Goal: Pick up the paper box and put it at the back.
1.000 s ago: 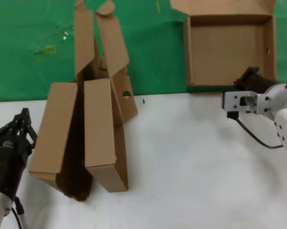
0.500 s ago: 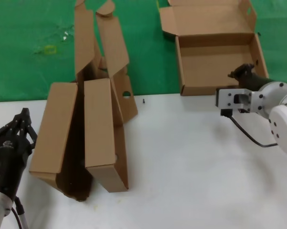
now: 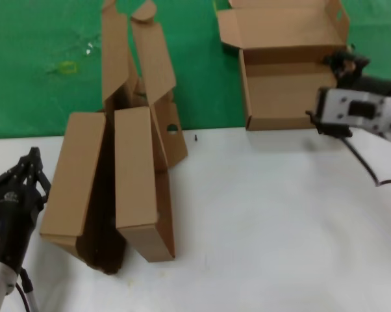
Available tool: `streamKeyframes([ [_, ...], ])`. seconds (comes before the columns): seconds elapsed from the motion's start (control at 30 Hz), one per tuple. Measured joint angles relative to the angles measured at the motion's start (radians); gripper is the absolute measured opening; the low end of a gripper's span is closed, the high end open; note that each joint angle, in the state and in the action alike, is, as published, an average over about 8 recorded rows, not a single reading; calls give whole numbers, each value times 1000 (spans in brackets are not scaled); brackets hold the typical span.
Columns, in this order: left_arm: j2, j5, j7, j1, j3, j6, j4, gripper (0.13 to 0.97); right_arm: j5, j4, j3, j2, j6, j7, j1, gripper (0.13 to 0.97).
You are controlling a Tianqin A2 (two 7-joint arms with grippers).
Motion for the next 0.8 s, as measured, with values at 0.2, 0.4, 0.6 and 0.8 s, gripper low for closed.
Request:
streamKeyframes([
  [0.2,0,0,0,0,0,0,0,143,163,152,138,52,4,92,-43,576],
  [0.4,0,0,0,0,0,0,0,143,231,197,216,63,52,129,-79,703],
  [0.6,0,0,0,0,0,0,0,161,284,178,212,55,104,108,-104,834],
  [0.8,0,0,0,0,0,0,0,173,367,146,205,41,184,73,-141,897],
])
